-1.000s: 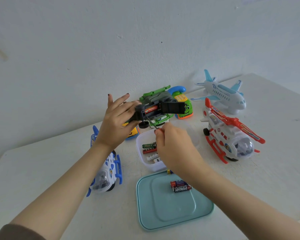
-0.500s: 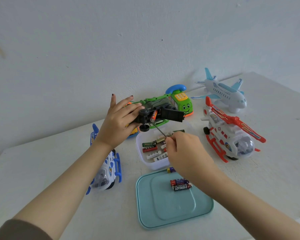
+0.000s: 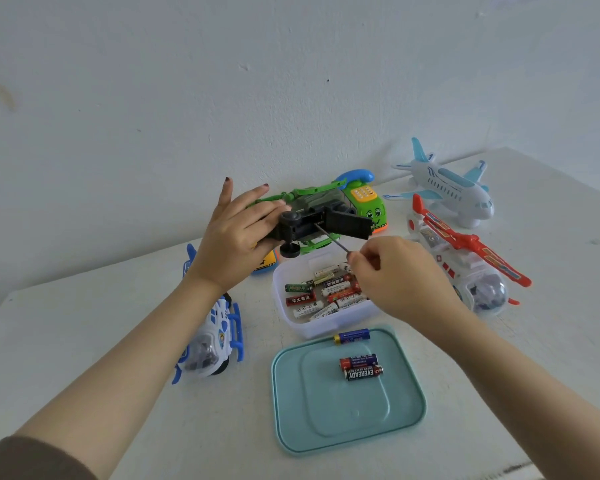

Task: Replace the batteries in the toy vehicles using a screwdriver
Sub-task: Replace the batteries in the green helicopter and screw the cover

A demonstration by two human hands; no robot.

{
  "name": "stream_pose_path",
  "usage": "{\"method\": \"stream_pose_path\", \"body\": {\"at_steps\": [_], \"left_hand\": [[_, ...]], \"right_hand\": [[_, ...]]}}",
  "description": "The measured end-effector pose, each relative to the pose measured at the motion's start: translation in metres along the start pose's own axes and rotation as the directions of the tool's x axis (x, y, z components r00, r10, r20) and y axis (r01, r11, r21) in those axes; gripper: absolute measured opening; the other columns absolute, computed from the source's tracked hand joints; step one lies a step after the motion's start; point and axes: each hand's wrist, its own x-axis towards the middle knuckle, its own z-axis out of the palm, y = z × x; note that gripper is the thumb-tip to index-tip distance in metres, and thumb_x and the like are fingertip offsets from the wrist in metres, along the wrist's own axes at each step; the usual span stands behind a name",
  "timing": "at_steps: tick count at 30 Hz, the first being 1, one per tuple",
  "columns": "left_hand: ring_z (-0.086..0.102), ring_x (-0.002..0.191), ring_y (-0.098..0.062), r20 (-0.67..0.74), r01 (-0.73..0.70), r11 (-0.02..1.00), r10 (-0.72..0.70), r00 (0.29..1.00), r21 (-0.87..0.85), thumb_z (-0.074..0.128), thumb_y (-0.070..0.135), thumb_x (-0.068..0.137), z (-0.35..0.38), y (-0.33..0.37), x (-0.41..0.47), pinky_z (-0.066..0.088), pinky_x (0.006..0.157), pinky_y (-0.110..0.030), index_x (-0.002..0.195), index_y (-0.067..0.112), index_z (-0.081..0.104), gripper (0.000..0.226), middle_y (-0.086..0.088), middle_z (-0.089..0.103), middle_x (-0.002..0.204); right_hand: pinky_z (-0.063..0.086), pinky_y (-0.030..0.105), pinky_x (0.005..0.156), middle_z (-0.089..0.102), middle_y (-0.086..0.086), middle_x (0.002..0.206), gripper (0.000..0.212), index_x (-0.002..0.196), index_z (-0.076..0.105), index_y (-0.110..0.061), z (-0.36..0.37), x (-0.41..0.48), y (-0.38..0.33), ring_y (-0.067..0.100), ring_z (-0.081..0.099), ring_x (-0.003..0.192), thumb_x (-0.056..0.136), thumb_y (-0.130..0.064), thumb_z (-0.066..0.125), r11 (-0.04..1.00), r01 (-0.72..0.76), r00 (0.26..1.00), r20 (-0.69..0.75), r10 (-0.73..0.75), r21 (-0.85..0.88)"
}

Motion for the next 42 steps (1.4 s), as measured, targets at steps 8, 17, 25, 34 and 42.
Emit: {"method": "stream_pose_path", "body": {"at_steps": [8,17,25,34,42], "left_hand": [[0.053,0.120,-0.021,-0.088,0.403,0.902,-0.419,0.904,-0.157,0.076,0.026,0.076,-0.022,0.007,0.004,0.003,0.119,-0.028,0.099,0.006,0.073,0.031,-0.001,0.072,0.099],[0.060,0.063,0.004,0.171,0.706,0.377,-0.801,0.573,-0.600,0.078,0.008,0.075,-0.108,0.037,-0.011,0.046,0.061,-0.011,0.090,0.031,0.068,0.029,0.022,0.065,0.065],[0.052,0.050,-0.002,0.304,0.686,0.208,-0.781,0.545,-0.697,0.080,0.021,0.057,-0.160,0.071,-0.072,0.040,0.049,-0.010,0.082,0.045,0.075,0.034,0.016,0.062,0.062],[0.049,0.048,-0.008,0.458,0.736,0.068,-0.743,0.488,-0.674,0.077,0.030,0.053,-0.180,0.098,-0.126,0.040,0.046,-0.015,0.086,0.030,0.075,0.033,0.008,0.065,0.065],[0.054,0.053,-0.008,0.586,0.777,-0.047,-0.685,0.432,-0.628,0.079,0.030,0.050,-0.175,0.118,-0.160,0.045,0.047,-0.019,0.088,0.024,0.075,0.039,-0.002,0.069,0.078]], "right_hand": [[0.049,0.026,0.057,0.062,-0.012,0.056,0.016,0.074,0.061,-0.021,0.012,-0.013,0.003,0.008,0.056,0.048,0.089,-0.028,0.061,0.936,0.113,0.985,0.086,-0.149,0.333],[0.054,0.030,0.071,0.059,-0.016,0.049,0.027,0.067,0.056,-0.021,0.049,-0.044,-0.004,0.006,0.056,0.057,0.085,-0.041,0.063,0.983,0.183,0.861,0.487,-0.143,-0.034],[0.041,0.025,0.063,0.067,-0.005,0.092,0.023,0.092,0.061,-0.021,0.076,-0.058,-0.012,0.020,0.061,0.084,0.086,-0.044,0.060,0.929,0.289,0.904,0.384,-0.186,-0.232],[0.045,0.032,0.062,0.058,-0.010,0.068,0.019,0.075,0.063,-0.025,0.060,-0.045,0.007,0.014,0.052,0.066,0.090,-0.020,0.053,0.941,0.300,0.910,0.344,-0.232,-0.159],[0.047,0.026,0.077,0.060,-0.017,0.087,0.008,0.090,0.064,-0.030,0.043,-0.057,0.016,0.005,0.056,0.083,0.083,-0.027,0.066,0.889,0.354,0.870,0.452,-0.200,-0.289]]}}
